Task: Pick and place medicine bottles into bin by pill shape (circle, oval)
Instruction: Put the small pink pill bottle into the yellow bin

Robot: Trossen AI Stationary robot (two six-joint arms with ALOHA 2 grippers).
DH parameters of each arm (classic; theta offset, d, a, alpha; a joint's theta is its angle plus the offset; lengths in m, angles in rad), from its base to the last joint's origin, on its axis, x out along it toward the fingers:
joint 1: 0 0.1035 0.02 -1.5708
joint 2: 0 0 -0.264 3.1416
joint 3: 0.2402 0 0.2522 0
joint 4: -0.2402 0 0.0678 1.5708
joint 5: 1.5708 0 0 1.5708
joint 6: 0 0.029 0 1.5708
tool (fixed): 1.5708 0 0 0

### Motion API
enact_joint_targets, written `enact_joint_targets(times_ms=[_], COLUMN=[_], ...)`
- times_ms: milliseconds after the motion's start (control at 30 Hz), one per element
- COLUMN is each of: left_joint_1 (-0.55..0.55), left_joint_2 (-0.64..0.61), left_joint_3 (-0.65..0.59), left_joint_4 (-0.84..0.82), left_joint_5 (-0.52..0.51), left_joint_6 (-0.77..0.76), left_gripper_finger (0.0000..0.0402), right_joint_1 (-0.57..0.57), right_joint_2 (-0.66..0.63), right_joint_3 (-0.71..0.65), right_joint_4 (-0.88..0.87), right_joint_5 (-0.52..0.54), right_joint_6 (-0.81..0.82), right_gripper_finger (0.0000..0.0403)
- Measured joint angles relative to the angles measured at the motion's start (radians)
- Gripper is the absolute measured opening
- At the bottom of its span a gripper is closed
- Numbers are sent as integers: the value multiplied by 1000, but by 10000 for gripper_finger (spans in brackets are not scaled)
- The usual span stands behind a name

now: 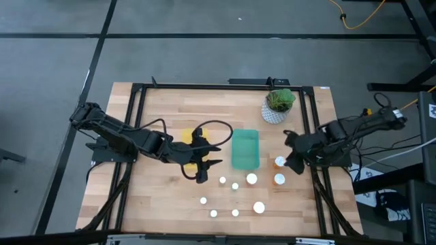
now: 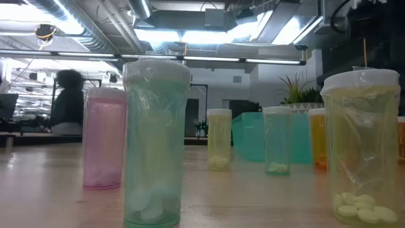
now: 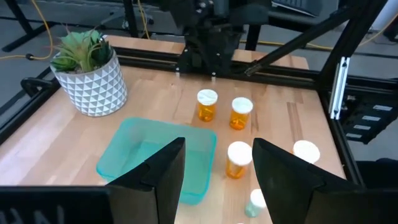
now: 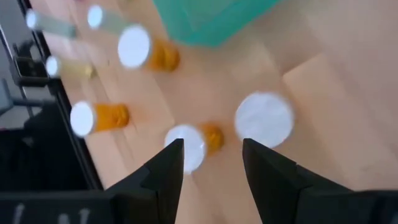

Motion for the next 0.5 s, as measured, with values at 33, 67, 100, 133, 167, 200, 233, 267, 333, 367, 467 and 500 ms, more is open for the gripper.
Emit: enact_joint_targets(times_ms=[33,67,100,133,167,200,233,267,333,367,467,500], left_joint_1=[0,0,0,0,0,0,0,0,0,0,0,0], left_joint_2=[0,0,0,0,0,0,0,0,0,0,0,0], left_joint_3=[0,0,0,0,0,0,0,0,0,0,0,0], left_joint_4=[-3,-2,-2,-2,-3,-5,-7,-9,-12,-13,-21,-22], left_joint_5=[0,0,0,0,0,0,0,0,0,0,0,0], left_joint_6=[0,0,0,0,0,0,0,0,0,0,0,0], left_gripper_finger=[181,181,181,181,181,181,181,181,181,181,181,181], right_joint_1=[23,44,64,83,99,113,126,139,159,168,201,213], right_joint_2=[17,31,45,57,71,81,88,94,101,103,105,105], right_joint_3=[0,0,0,3,12,25,42,62,99,114,157,169], right_joint_4=[13,31,53,69,74,80,91,105,135,160,239,248], right_joint_5=[-22,-49,-83,-121,-162,-199,-225,-234,-204,-172,-134,-141], right_joint_6=[26,49,64,79,88,106,115,118,107,96,26,-2], right_gripper_finger=[167,167,167,167,167,167,167,167,167,167,167,167])
